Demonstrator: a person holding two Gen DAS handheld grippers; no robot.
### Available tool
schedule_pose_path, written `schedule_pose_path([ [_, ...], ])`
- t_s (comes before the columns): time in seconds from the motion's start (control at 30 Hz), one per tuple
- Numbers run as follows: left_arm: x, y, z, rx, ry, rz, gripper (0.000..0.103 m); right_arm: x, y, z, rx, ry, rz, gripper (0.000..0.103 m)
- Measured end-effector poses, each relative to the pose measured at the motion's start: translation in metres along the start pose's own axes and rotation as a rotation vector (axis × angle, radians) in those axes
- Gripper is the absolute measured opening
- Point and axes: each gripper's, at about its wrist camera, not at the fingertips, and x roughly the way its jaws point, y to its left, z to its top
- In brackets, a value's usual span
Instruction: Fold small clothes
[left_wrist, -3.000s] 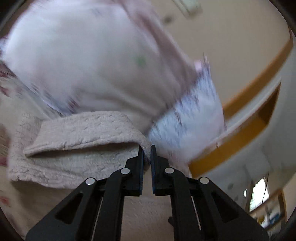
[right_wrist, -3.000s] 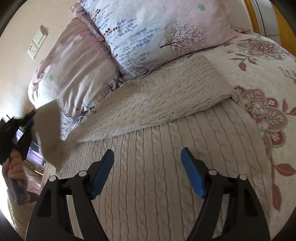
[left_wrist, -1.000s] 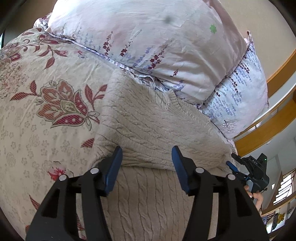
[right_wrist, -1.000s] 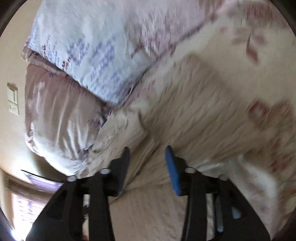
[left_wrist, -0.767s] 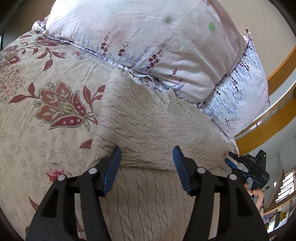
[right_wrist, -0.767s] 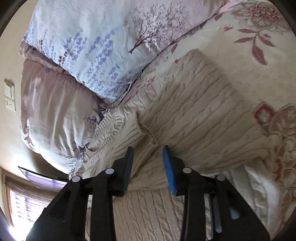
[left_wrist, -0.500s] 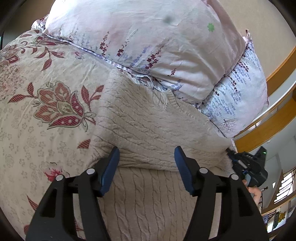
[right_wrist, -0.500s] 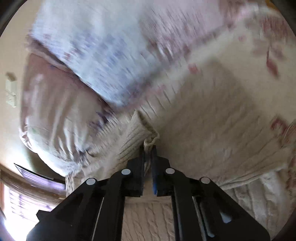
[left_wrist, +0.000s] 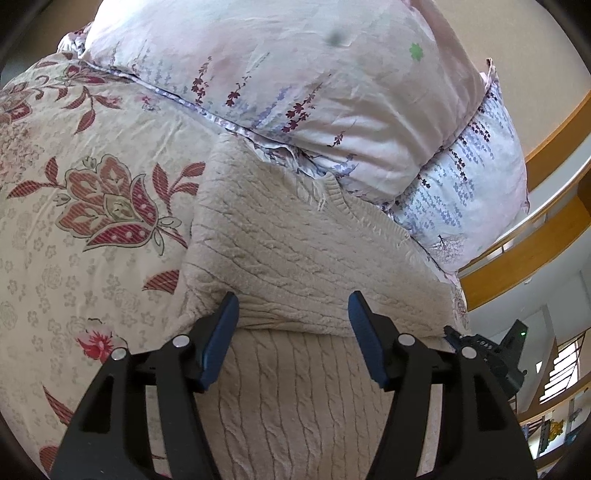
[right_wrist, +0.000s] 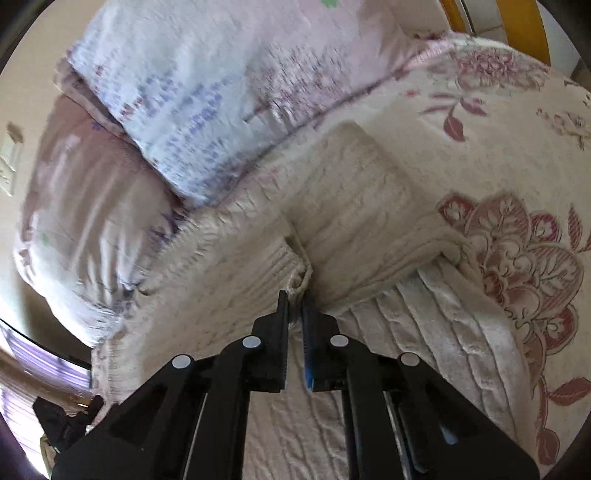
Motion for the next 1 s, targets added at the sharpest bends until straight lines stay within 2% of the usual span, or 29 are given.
schedule_pose_path([
  [0.07,-0.003,0.000,-0.001,-0.001,-0.001,-0.001,0.061,-0.001,0.006,-0.001,-0.043,0.008,-0.032,0.007],
  [0.13,-0.008,0.000,-0.004,0.002,0.001,-0.010,0.061,-0.004,0.005,-0.002,-0.059,0.028,-0.026,0.009],
  [0.2,-0.015,0.001,-0.007,0.005,0.004,-0.029,0.061,-0.012,0.001,-0.002,-0.063,0.051,0.004,0.018],
  [0.27,-0.026,0.001,-0.012,0.023,-0.003,-0.043,0.061,-0.025,-0.004,-0.003,-0.074,0.053,0.033,0.045],
  [0.33,-0.042,0.002,-0.017,0.045,-0.014,-0.042,0.062,-0.042,-0.011,-0.005,-0.102,0.044,0.067,0.052],
  [0.5,-0.079,0.019,-0.038,0.067,-0.008,-0.044,0.062,-0.083,-0.049,-0.013,-0.130,0.077,0.138,0.052],
  [0.63,-0.095,0.028,-0.059,0.083,0.024,-0.032,0.063,-0.106,-0.083,-0.026,-0.140,0.096,0.137,0.052],
  [0.87,-0.097,0.032,-0.093,0.054,0.090,-0.066,0.062,-0.122,-0.118,-0.053,-0.112,0.157,0.174,0.052],
  [1.0,-0.100,0.034,-0.106,0.024,0.086,-0.093,0.059,-0.123,-0.127,-0.069,-0.095,0.198,0.223,0.047],
])
